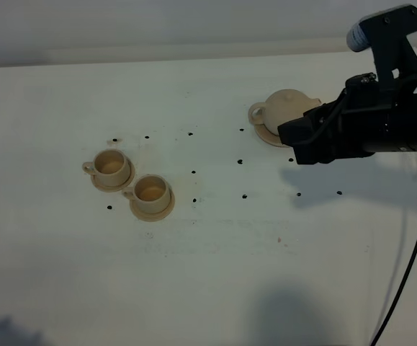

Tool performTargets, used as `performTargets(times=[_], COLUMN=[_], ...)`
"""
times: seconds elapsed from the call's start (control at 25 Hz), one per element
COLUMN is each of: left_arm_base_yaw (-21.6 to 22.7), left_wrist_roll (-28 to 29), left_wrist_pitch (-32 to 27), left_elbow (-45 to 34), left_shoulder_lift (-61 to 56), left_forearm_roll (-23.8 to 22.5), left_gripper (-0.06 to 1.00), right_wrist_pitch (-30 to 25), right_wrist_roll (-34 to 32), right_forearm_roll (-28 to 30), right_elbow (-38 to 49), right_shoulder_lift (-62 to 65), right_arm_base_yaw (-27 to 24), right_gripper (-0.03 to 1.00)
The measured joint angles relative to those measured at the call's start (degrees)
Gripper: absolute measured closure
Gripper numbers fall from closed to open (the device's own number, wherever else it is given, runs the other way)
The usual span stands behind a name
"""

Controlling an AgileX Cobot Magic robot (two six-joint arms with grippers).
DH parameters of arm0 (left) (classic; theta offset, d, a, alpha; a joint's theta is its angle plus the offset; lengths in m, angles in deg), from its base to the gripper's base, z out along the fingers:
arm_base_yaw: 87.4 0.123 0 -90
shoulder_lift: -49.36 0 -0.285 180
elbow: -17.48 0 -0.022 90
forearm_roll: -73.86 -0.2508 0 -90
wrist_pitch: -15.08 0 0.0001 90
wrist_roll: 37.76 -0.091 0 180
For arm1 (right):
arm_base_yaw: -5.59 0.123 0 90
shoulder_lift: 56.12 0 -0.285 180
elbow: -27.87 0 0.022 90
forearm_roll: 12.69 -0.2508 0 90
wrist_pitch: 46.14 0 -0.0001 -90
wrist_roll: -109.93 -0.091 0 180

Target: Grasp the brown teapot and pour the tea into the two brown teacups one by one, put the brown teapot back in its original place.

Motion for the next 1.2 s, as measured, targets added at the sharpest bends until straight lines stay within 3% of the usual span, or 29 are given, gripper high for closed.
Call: performTargets(times=[0.28, 0.8, 1.2], left_arm_base_yaw=[1.5, 23.9, 26.0], left_wrist_roll=[0.0, 0.0, 0.0], left_wrist_pitch=[0.0, 0.0, 0.0], left_elbow=[0.0, 0.0, 0.0], left_shoulder_lift=[-0.6, -0.6, -0.6], left_forearm_roll=[0.5, 1.1, 1.2], left_gripper=[0.53, 0.53, 0.53], right_wrist_pitch=[-0.6, -3.8, -6.3], right_wrist_roll=[-1.0, -9.5, -12.4], right_forearm_roll=[0.6, 8.1, 11.8], right_elbow=[-2.4, -10.6, -17.0], right_shoulder_lift=[-3.0, -10.1, -16.0], right_arm_base_yaw=[0.0, 0.0, 0.0], right_gripper=[0.56, 0.56, 0.56])
